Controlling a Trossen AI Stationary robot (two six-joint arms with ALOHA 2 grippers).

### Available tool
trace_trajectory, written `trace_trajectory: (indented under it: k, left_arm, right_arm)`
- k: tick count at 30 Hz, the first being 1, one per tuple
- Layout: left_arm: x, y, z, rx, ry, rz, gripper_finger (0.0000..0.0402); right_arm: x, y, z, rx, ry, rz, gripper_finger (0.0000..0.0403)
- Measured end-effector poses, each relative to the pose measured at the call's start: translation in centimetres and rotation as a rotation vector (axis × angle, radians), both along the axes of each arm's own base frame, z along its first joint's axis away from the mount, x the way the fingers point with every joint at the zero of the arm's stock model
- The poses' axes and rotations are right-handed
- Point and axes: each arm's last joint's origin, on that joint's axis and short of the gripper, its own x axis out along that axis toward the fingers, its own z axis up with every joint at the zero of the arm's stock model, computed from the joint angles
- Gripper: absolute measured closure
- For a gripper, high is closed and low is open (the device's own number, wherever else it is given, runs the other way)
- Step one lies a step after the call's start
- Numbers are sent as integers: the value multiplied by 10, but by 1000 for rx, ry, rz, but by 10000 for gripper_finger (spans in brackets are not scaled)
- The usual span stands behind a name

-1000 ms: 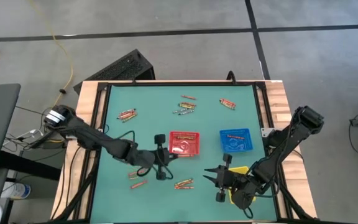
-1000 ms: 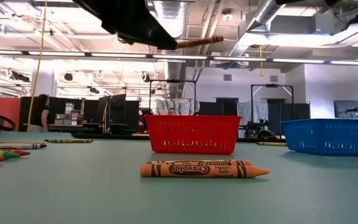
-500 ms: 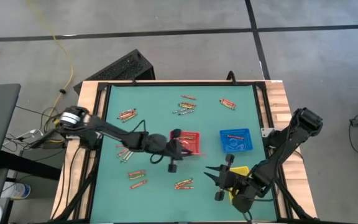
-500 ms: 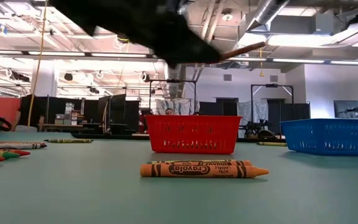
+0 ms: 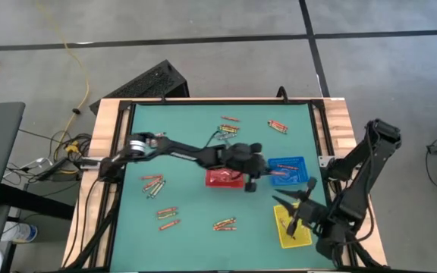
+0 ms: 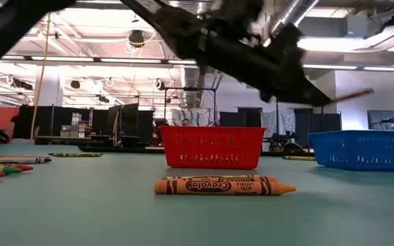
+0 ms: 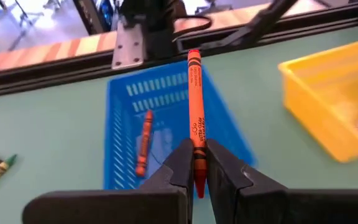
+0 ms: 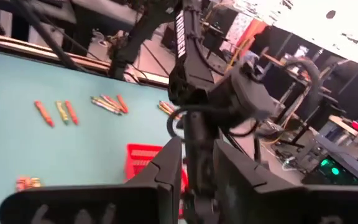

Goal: Sort crayons
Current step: Put the orange crayon into the blue basket

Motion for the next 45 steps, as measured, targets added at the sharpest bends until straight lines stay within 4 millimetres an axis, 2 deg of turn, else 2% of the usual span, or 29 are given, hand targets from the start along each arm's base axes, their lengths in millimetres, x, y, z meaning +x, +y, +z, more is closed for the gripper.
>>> trace_trajectory:
  k: [5, 10, 14, 18, 25, 29, 33, 40, 45]
  left_arm:
    - [33, 13, -8, -16, 74, -7, 386]
    - [49, 15, -4, -20, 96, -4, 385]
    - [50, 15, -3, -39, 115, 28, 370]
    - [50, 18, -2, -56, 121, 55, 337]
    - [46, 23, 19, -67, 238, 70, 290]
    - [39, 22, 40, -29, 343, 65, 289]
    - [18, 22, 71, 37, 397, 104, 293]
    - [-34, 18, 143, 163, 492, 210, 309]
    - [-71, 9, 193, 192, 468, 214, 327]
  right_arm:
    - [-9, -11, 4, 135, -64, -17, 308]
    - [-13, -3, 5, 231, -94, 14, 308]
    - [-12, 5, 2, 255, -106, 28, 308]
    - [-11, 7, -1, 248, -102, 27, 308]
    - [-10, 6, 0, 252, -105, 22, 307]
    - [-10, 6, -1, 249, -102, 22, 308]
    - [-10, 5, -1, 235, -94, 22, 308]
    - [-9, 1, -2, 199, -71, 10, 307]
    - [6, -16, -4, 165, -55, -78, 307]
